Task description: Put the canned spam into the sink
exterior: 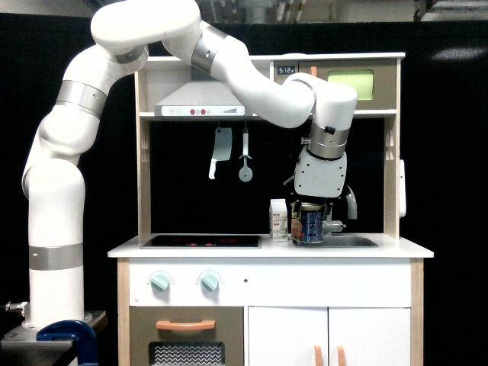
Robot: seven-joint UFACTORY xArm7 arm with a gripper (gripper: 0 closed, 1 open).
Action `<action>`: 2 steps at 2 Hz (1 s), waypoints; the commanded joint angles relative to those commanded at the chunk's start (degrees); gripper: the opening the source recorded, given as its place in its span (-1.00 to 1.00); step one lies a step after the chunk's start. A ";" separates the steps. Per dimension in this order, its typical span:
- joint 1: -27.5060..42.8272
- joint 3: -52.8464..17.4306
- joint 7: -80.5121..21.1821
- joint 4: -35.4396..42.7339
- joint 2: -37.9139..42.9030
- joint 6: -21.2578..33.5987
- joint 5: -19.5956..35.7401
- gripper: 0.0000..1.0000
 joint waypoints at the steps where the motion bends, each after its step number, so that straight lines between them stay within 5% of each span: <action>1: -0.80 5.32 3.70 2.85 2.33 -2.65 0.45 1.00; 2: -2.22 7.16 3.31 -1.02 -0.67 -4.17 -0.94 1.00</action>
